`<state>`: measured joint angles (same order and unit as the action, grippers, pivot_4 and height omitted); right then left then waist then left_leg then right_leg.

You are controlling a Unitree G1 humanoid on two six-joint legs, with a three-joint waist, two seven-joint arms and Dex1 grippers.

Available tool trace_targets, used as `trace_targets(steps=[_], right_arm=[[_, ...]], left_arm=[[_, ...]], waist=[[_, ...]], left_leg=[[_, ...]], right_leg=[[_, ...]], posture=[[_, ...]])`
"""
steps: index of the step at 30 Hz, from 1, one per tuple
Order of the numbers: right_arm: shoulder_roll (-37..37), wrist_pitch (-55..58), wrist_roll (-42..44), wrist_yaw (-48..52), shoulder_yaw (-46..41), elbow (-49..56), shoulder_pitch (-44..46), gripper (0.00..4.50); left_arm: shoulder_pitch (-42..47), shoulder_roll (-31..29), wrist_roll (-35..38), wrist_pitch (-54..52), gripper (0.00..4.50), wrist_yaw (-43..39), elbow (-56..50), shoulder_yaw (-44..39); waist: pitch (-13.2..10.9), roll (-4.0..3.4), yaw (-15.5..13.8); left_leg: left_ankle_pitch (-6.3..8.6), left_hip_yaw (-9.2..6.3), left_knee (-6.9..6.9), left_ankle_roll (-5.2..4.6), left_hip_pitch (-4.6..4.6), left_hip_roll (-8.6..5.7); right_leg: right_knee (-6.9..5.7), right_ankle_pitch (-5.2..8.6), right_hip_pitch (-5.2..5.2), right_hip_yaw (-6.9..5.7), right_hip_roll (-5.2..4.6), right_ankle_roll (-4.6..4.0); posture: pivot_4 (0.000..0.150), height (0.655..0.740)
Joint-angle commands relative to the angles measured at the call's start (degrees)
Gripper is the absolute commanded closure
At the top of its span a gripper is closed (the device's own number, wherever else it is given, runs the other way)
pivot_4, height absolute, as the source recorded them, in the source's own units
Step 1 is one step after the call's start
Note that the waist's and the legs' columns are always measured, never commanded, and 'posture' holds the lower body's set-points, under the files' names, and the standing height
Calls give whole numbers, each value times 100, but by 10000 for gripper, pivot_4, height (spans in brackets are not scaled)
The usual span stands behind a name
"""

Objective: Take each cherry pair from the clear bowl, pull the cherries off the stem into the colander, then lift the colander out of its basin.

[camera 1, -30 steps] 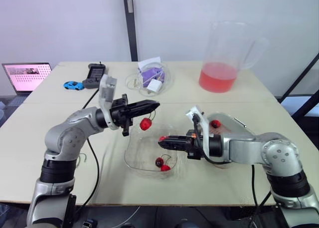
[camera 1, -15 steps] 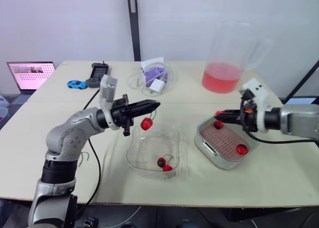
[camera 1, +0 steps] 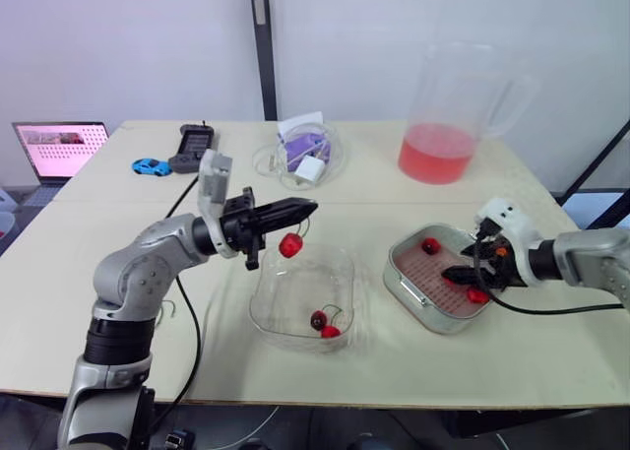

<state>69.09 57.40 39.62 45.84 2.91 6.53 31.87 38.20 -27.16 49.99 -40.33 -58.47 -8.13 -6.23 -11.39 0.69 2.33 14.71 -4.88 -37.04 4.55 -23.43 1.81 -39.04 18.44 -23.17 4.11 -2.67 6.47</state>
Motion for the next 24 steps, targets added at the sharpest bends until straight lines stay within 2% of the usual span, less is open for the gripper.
trace_targets(steps=[1,4,6,12,19,24], right_arm=[[244,124,204,438,-590,327,345,941],[-21,399,759,654,-947,648,585,941],[-531,728,1445,514,-1209,958,773,941],[-2621,1284,2936,-1131,-1316,1547,1024,941],[-4394,1001,3055,-2600,-887,1631,1094,941],[-4979,904,2956,-3019,-689,1519,1142,941]], left_arm=[[92,-28,43,77,45000,58,-242,-58],[162,19,74,61,45000,141,-255,-61],[194,53,97,56,45000,185,-254,-62],[226,215,155,39,45000,359,-315,-41],[246,322,207,20,45000,519,-384,-52],[241,332,209,31,45000,552,-408,-57]], waist=[[-1,-1,0],[-1,-1,4],[0,2,25],[0,2,8],[1,3,14],[1,2,17]], left_leg=[[0,0,0,0,0,0],[0,-1,1,0,0,1],[0,-1,0,0,2,2],[0,-5,-3,0,2,2],[-2,-6,-3,2,0,0],[-2,-7,-2,3,0,1]], right_leg=[[0,0,0,0,0,0],[0,0,0,0,1,0],[0,0,2,-1,2,0],[-4,0,4,-3,1,0],[-8,0,2,-3,0,0],[-11,0,-1,-3,0,0]], posture=[[1500,7332],[1500,7332],[1500,7332],[1500,7332],[1500,7332],[1500,7332]])
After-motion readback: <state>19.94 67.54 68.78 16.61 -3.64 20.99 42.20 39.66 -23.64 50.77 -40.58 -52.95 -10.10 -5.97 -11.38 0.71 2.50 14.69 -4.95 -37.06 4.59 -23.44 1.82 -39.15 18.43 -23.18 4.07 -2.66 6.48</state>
